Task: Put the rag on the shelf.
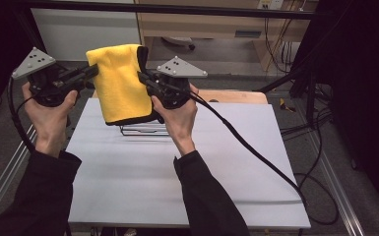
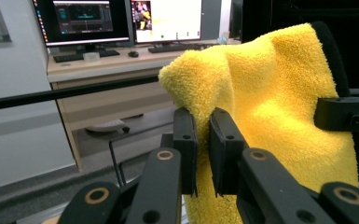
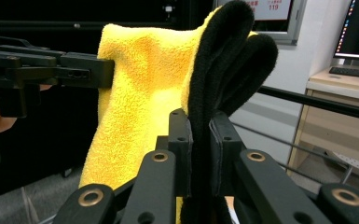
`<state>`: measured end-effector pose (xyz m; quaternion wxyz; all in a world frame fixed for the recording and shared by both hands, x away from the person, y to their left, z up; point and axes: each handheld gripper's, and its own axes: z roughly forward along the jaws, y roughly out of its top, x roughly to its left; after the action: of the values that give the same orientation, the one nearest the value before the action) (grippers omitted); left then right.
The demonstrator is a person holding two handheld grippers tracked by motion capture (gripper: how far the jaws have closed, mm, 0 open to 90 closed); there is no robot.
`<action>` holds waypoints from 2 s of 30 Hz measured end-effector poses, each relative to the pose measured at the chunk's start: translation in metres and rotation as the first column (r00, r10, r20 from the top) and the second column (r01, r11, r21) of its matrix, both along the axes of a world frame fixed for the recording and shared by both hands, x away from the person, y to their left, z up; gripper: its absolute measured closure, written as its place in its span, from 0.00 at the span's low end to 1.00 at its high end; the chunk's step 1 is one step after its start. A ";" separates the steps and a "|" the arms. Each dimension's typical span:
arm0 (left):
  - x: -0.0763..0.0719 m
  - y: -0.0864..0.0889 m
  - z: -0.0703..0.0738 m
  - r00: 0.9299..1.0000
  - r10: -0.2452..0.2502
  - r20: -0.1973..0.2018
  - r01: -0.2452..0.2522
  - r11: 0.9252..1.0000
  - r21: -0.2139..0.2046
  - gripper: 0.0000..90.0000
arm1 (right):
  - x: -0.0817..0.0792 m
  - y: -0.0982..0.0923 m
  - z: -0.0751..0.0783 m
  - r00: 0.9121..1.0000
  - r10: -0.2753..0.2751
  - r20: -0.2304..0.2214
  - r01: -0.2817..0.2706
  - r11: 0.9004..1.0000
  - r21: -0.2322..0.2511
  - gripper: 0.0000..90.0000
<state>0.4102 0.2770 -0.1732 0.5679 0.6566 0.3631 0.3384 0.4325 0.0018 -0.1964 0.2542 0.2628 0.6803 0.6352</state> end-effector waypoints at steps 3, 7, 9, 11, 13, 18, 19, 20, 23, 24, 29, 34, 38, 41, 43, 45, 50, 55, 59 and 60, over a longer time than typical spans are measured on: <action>0.003 0.000 0.005 1.000 0.004 0.014 -0.003 1.000 -0.013 0.91 | 0.004 0.002 0.006 1.000 -0.003 0.010 0.003 1.000 0.009 0.91; 0.008 0.002 0.013 0.999 0.008 0.034 -0.007 0.999 -0.031 0.91 | 0.009 0.005 0.015 1.000 -0.009 0.027 0.009 1.000 0.017 0.91; 0.010 0.003 0.017 0.999 0.010 0.040 -0.008 0.999 -0.040 0.91 | 0.014 0.006 0.018 0.999 -0.010 0.032 0.009 1.000 0.025 0.91; 0.013 0.002 0.020 0.999 0.013 0.048 -0.011 0.999 -0.042 0.91 | 0.018 0.007 0.021 0.999 -0.013 0.038 0.012 1.000 0.027 0.91; 0.015 0.002 0.022 0.998 0.020 0.055 -0.017 0.999 -0.044 0.91 | 0.021 0.008 0.024 0.999 -0.015 0.043 0.014 0.999 0.032 0.91; 0.025 0.000 0.025 0.997 0.029 0.071 -0.026 0.998 -0.051 0.91 | 0.029 0.010 0.029 0.998 -0.025 0.054 0.023 0.999 0.035 0.91; 0.027 0.000 0.026 0.997 0.031 0.075 -0.027 0.998 -0.054 0.91 | 0.031 0.010 0.030 0.998 -0.024 0.057 0.022 0.999 0.034 0.91; 0.029 0.001 0.027 0.996 0.031 0.080 -0.026 0.998 -0.063 0.91 | 0.033 0.011 0.031 0.998 -0.026 0.061 0.024 0.999 0.036 0.91; 0.034 0.002 0.028 0.996 0.037 0.077 -0.031 0.996 -0.079 0.91 | 0.038 0.012 0.036 0.997 -0.029 0.074 0.026 0.999 0.037 0.91; 0.036 0.003 0.029 0.996 0.037 0.080 -0.029 0.995 -0.091 0.91 | 0.040 0.012 0.037 0.997 -0.031 0.075 0.028 0.999 0.037 0.90; 0.045 0.005 0.032 0.996 0.048 0.079 -0.040 0.995 -0.095 0.91 | 0.050 0.014 0.042 0.995 -0.044 0.093 0.041 0.999 0.034 0.91; 0.053 0.006 0.034 0.993 0.059 0.097 -0.047 0.991 -0.124 0.91 | 0.060 0.016 0.045 0.993 -0.053 0.104 0.049 0.998 0.041 0.91; 0.059 0.003 0.034 0.990 0.076 0.119 -0.061 0.990 -0.129 0.91 | 0.066 0.017 0.047 0.991 -0.056 0.119 0.051 0.998 0.045 0.90; 0.065 0.001 0.034 0.988 0.085 0.129 -0.069 0.990 -0.121 0.91 | 0.071 0.016 0.047 0.991 -0.059 0.120 0.053 0.997 0.051 0.90; 0.069 0.000 0.035 0.988 0.080 0.136 -0.064 0.991 -0.118 0.91 | 0.075 0.016 0.046 0.991 -0.061 0.122 0.055 0.997 0.058 0.90; 0.073 0.000 0.036 0.985 0.088 0.148 -0.072 0.991 -0.109 0.91 | 0.077 0.016 0.047 0.989 -0.065 0.129 0.058 0.997 0.056 0.90; 0.081 0.001 0.039 0.983 0.101 0.150 -0.084 0.990 -0.116 0.91 | 0.081 0.018 0.050 0.986 -0.065 0.152 0.058 0.997 0.050 0.90; 0.090 0.000 0.036 0.982 0.111 0.152 -0.101 0.993 -0.067 0.91 | 0.089 0.020 0.046 0.987 -0.074 0.141 0.069 0.997 0.044 0.90; 0.098 0.000 0.028 0.985 0.108 0.137 -0.102 0.994 -0.051 0.91 | 0.095 0.023 0.039 0.988 -0.075 0.136 0.073 0.997 0.018 0.90; 0.100 0.001 0.026 0.985 0.106 0.134 -0.100 0.994 -0.053 0.91 | 0.097 0.023 0.037 0.988 -0.078 0.134 0.078 0.997 0.009 0.90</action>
<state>0.5103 0.2783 -0.1476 0.5881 0.5990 0.3644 0.4030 0.5297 0.0249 -0.1596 0.3235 0.2464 0.6495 0.6424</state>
